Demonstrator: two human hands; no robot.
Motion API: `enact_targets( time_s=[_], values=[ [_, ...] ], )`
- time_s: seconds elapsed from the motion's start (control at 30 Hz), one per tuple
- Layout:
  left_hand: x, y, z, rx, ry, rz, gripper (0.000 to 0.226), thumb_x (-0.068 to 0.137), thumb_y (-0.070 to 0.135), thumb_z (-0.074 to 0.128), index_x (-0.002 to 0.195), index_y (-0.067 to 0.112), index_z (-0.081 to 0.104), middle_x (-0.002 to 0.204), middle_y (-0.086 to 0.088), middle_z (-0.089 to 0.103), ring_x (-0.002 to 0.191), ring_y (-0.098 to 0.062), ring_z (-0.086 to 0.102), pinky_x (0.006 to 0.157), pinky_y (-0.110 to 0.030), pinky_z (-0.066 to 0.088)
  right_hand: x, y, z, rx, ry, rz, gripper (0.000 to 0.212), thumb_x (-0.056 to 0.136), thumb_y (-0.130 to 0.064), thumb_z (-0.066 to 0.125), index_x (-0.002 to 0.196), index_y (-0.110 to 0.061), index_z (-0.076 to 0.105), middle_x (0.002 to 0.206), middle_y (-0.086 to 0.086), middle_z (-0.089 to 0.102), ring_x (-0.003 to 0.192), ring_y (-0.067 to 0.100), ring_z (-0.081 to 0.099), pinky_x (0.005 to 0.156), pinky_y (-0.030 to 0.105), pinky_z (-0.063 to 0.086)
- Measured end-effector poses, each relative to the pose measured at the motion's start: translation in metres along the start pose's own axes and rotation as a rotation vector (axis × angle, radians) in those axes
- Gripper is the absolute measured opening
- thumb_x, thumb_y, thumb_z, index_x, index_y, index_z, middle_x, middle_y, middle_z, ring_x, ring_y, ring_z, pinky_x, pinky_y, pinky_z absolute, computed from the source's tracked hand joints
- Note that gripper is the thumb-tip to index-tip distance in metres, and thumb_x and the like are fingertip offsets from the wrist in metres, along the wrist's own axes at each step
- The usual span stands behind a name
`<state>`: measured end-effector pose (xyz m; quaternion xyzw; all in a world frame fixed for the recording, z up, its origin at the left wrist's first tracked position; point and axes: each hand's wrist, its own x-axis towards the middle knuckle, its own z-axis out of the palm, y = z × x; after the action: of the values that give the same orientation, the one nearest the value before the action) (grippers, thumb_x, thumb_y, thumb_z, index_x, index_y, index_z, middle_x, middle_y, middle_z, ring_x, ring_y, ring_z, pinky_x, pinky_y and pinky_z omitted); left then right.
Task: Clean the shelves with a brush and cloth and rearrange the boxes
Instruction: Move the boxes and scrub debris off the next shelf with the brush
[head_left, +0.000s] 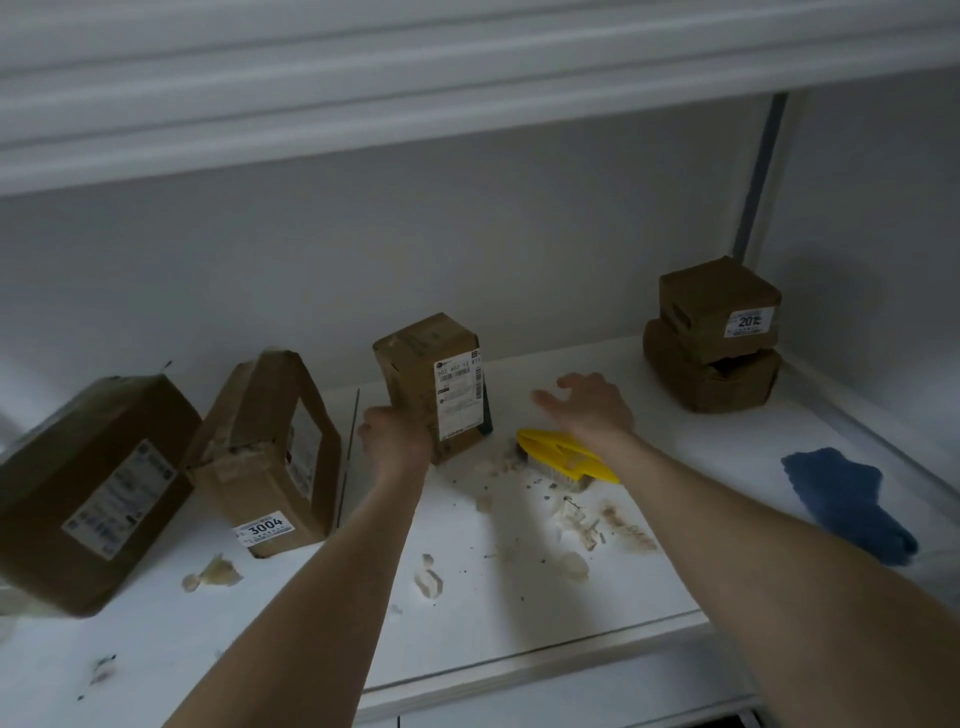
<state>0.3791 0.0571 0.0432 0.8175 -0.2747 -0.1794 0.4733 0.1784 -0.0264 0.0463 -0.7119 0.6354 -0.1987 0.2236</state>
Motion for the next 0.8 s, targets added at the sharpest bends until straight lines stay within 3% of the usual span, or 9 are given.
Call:
enact_targets(
  time_s=[0.1,0.17,0.27,0.33,0.43,0.57,0.63,0.7,0.8],
  values=[
    [0.013,0.01,-0.008,0.038,0.026,0.034,0.044,0.101,0.021,0.034,0.14,0.002,0.032,0.144,-0.021,0.033,0.13,-0.036,0.036,0.107,-0.043,0.034,0.024,-0.049,0.012,0.26,-0.048,-0.102,0.062,0.089,-0.057,0.051,0.138,-0.019,0.047,0.141,0.006,0.048,0.126,0.025,0.048,0.098,0.033,0.04],
    [0.023,0.018,-0.013,-0.023,0.015,0.017,0.051,0.101,0.029,0.033,0.144,0.003,0.027,0.147,-0.021,0.031,0.133,-0.036,0.034,0.109,-0.044,0.032,0.036,-0.078,0.024,0.47,-0.144,-0.099,0.071,0.089,-0.055,0.052,0.145,-0.016,0.036,0.143,0.007,0.046,0.124,0.025,0.05,0.097,0.035,0.045],
    [0.041,0.029,-0.018,-0.08,-0.042,-0.079,0.062,0.1,0.043,0.033,0.148,0.008,0.02,0.149,-0.019,0.031,0.135,-0.035,0.035,0.108,-0.045,0.031,0.044,-0.103,0.037,0.586,-0.215,-0.043,0.068,0.086,-0.058,0.05,0.141,-0.019,0.038,0.117,0.001,0.06,0.092,0.018,0.062,0.06,0.026,0.053],
    [0.049,0.034,-0.02,-0.086,-0.141,-0.093,0.061,0.099,0.047,0.032,0.147,0.012,0.024,0.147,-0.017,0.037,0.13,-0.034,0.041,0.105,-0.045,0.035,0.048,-0.112,0.045,0.628,-0.264,-0.011,0.049,0.087,-0.058,0.05,0.122,-0.023,0.047,0.093,-0.006,0.06,0.075,0.012,0.06,0.048,0.02,0.049],
    [0.052,0.042,-0.02,-0.194,-0.273,-0.033,0.052,0.098,0.047,0.033,0.138,0.014,0.039,0.133,-0.012,0.052,0.113,-0.028,0.053,0.098,-0.042,0.044,0.051,-0.121,0.048,0.714,-0.232,-0.021,0.042,0.087,-0.053,0.054,0.117,-0.025,0.045,0.089,-0.007,0.058,0.078,0.01,0.059,0.055,0.023,0.053],
    [0.049,0.079,-0.007,-0.376,-0.355,0.049,0.043,0.1,0.041,0.037,0.134,0.016,0.047,0.125,-0.006,0.06,0.099,-0.02,0.059,0.083,-0.032,0.05,0.057,-0.107,0.024,0.756,0.018,-0.053,0.049,0.089,-0.052,0.053,0.127,-0.022,0.045,0.096,-0.003,0.059,0.079,0.013,0.059,0.074,0.035,0.055],
    [0.032,0.097,0.01,-0.41,-0.45,0.051,0.042,0.1,0.04,0.036,0.133,0.017,0.048,0.122,-0.006,0.061,0.092,-0.018,0.059,0.071,-0.026,0.048,0.061,-0.083,0.003,0.723,0.12,-0.044,0.049,0.093,-0.049,0.051,0.13,-0.018,0.046,0.098,-0.001,0.059,0.083,0.018,0.06,0.078,0.038,0.055],
    [0.012,0.109,0.034,-0.41,-0.543,0.048,0.041,0.101,0.04,0.035,0.132,0.017,0.048,0.122,-0.006,0.06,0.095,-0.019,0.057,0.072,-0.025,0.045,0.067,-0.054,-0.016,0.71,0.178,-0.018,0.047,0.095,-0.042,0.049,0.133,-0.014,0.046,0.104,0.003,0.06,0.092,0.023,0.061,0.083,0.042,0.054],
    [-0.017,0.125,0.071,-0.417,-0.618,0.049,0.039,0.101,0.037,0.034,0.134,0.019,0.047,0.121,-0.004,0.06,0.094,-0.018,0.056,0.078,-0.028,0.044,0.074,-0.009,-0.041,0.747,0.214,0.033,0.036,0.098,-0.036,0.047,0.126,-0.013,0.05,0.098,0.003,0.062,0.085,0.02,0.061,0.072,0.036,0.053]
  ],
)
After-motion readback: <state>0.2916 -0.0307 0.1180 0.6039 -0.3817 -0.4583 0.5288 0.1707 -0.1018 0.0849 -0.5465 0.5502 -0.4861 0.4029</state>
